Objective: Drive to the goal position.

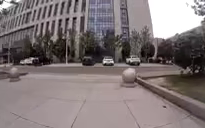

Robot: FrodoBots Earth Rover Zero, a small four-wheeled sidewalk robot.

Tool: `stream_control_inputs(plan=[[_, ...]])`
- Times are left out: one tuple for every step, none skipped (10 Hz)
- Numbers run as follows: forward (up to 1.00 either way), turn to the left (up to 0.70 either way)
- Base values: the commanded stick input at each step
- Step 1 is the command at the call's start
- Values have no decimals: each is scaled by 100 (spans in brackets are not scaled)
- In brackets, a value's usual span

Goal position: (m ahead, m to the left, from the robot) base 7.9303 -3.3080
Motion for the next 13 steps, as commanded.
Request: stream_control_inputs(plan=[[70,0],[70,0],[70,0],[70,0],[70,0],[70,0],[70,0],[70,0],[70,0],[70,0],[70,0],[70,0],[70,0]])
